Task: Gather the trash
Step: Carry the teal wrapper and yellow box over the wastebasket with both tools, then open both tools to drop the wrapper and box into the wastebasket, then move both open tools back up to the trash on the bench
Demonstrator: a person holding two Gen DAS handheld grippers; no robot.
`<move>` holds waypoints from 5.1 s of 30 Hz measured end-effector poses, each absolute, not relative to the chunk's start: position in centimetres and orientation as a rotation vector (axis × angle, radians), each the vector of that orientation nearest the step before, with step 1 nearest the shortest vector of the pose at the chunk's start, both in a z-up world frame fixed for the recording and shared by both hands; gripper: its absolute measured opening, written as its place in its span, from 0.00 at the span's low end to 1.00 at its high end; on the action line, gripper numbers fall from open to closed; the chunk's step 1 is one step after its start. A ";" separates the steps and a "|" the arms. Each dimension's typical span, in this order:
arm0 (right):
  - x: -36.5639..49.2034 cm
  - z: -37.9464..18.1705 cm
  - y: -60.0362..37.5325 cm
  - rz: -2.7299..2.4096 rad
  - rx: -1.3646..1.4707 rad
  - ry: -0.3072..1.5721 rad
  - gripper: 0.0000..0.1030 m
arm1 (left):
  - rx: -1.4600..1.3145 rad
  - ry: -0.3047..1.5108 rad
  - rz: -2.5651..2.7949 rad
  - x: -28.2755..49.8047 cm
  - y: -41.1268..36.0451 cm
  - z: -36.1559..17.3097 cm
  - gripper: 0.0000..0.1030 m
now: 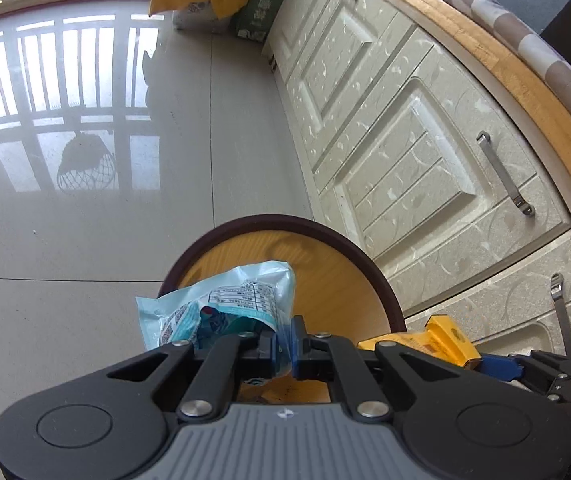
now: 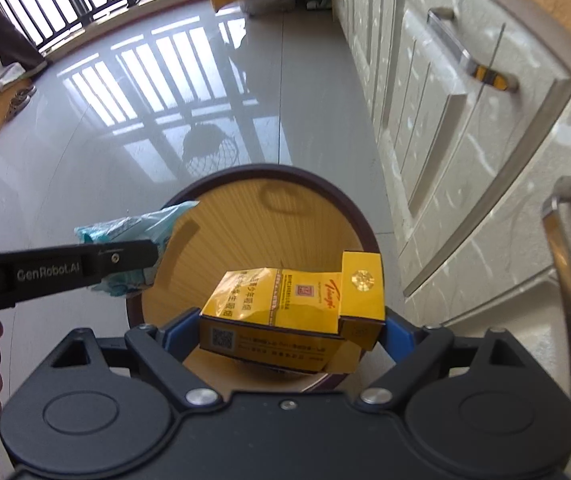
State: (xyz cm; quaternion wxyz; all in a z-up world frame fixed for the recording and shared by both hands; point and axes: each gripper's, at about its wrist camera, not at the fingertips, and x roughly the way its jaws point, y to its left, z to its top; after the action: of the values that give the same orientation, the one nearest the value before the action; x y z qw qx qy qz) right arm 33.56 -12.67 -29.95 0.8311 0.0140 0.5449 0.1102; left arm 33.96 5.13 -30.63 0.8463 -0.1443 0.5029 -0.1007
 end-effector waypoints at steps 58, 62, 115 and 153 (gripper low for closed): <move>36.7 -33.9 -10.0 0.321 -0.126 1.290 0.98 | -0.263 1.250 -0.216 37.0 5.4 -34.5 0.37; 36.5 -33.8 -10.1 0.318 -0.130 1.287 0.98 | -0.253 1.249 -0.213 36.8 5.3 -34.3 0.39; 30.2 -22.2 -11.0 0.234 -0.169 1.024 1.00 | -0.132 1.098 -0.074 28.4 8.7 -24.0 1.00; 21.9 -4.1 -24.8 -0.073 -0.026 0.420 1.00 | -0.166 0.567 -0.111 21.7 2.5 -7.7 1.00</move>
State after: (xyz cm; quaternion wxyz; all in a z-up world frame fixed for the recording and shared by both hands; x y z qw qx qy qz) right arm 21.88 -24.80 -4.06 0.9773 -0.0128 0.2084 -0.0364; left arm 21.66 2.52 -7.66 0.9552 -0.0816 0.2793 -0.0546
